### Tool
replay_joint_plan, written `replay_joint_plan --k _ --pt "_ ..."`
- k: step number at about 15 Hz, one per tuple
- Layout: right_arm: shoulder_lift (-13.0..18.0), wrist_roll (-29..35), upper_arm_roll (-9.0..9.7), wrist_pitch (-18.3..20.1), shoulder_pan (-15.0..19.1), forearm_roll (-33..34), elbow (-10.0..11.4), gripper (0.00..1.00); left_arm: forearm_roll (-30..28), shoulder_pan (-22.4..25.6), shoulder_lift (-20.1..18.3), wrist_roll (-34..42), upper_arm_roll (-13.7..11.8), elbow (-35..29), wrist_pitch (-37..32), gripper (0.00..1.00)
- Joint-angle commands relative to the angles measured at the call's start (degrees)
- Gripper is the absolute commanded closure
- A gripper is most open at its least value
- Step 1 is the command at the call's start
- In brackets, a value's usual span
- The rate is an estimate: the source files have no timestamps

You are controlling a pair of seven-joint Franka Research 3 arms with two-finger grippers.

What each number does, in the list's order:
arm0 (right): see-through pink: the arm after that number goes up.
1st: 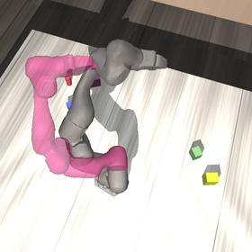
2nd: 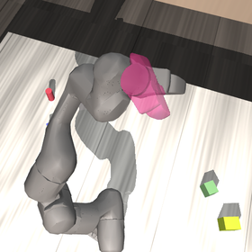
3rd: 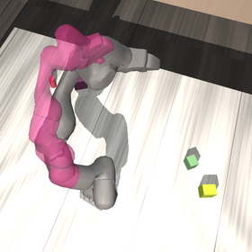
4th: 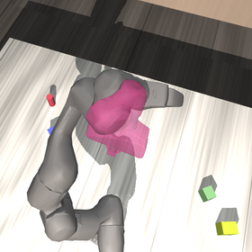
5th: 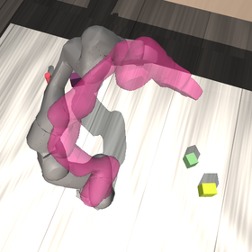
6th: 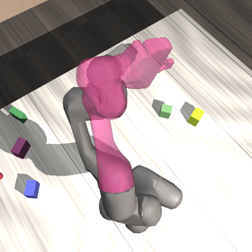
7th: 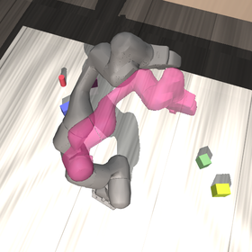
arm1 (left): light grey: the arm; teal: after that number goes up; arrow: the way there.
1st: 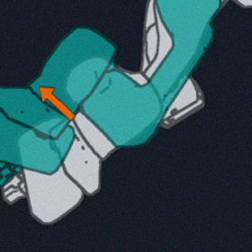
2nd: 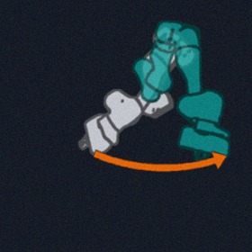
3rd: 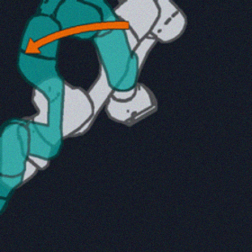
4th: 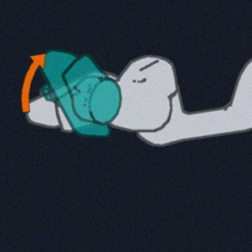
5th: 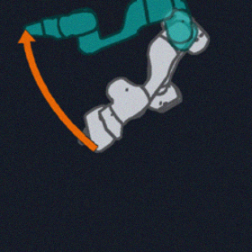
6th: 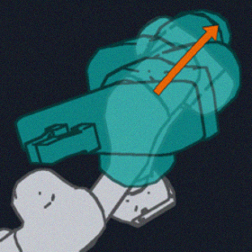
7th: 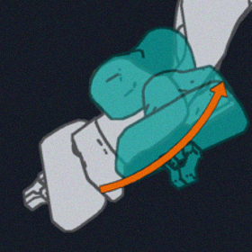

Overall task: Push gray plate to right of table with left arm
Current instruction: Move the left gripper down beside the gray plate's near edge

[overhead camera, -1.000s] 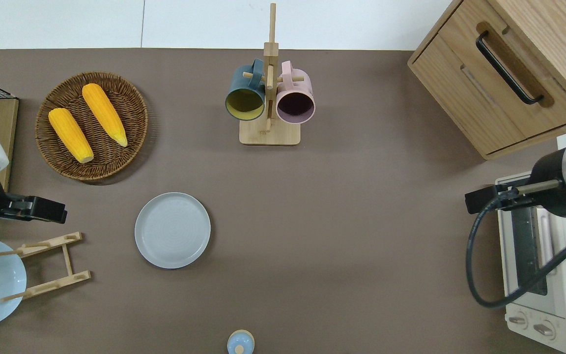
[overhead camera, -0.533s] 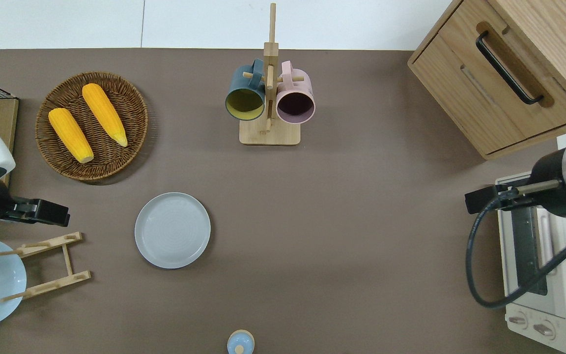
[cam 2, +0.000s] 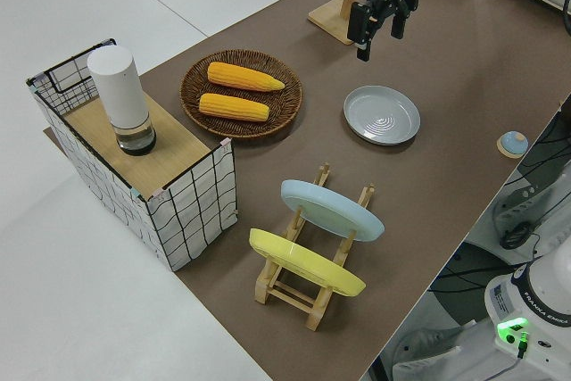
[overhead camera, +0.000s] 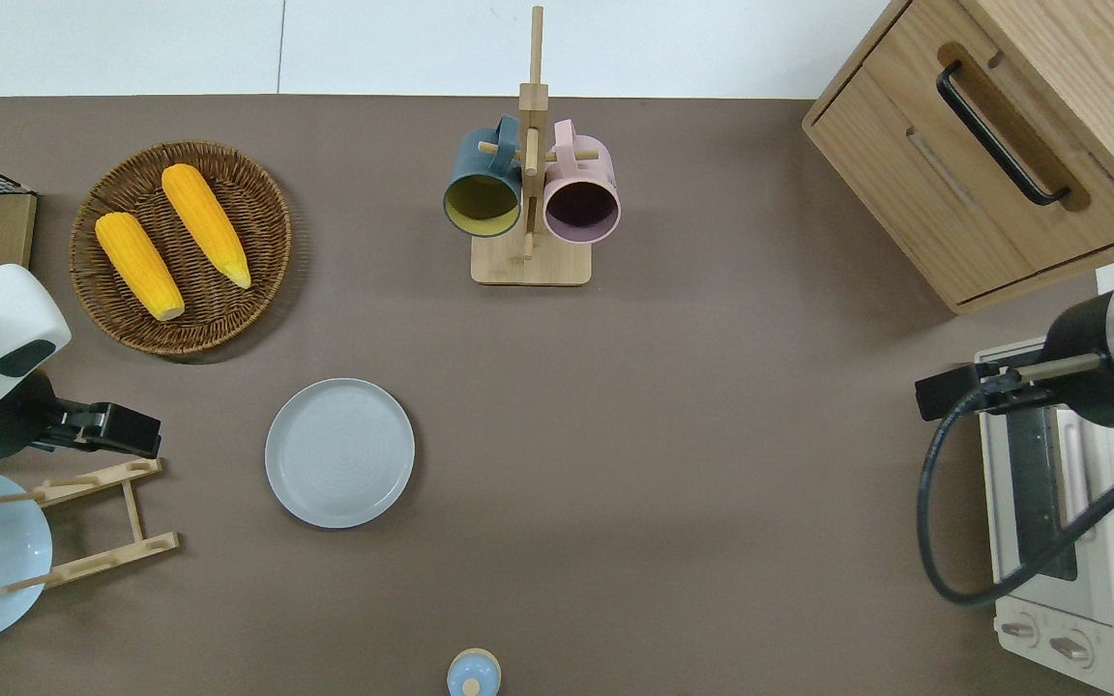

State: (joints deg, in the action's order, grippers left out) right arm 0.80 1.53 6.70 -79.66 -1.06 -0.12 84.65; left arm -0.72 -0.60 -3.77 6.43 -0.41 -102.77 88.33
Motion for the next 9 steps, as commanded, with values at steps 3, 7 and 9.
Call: replay_joint_plan --k 3,7,9 --pt "0.17 0.05 0.77 0.83 1.15 -0.59 -0.45 0.017 0.99 -0.63 -5.27 -6.68 0.93 -11.47 9.65 0.00" --pt "0.17 0.14 0.77 0.83 1.15 -0.59 -0.45 0.017 0.28 -0.11 -6.25 -7.83 0.84 -15.09 12.91 0.00" --pt "0.17 0.05 0.86 0.83 1.15 -0.59 -0.45 0.017 0.28 0.07 -6.42 -8.89 0.67 -17.63 15.55 0.00"
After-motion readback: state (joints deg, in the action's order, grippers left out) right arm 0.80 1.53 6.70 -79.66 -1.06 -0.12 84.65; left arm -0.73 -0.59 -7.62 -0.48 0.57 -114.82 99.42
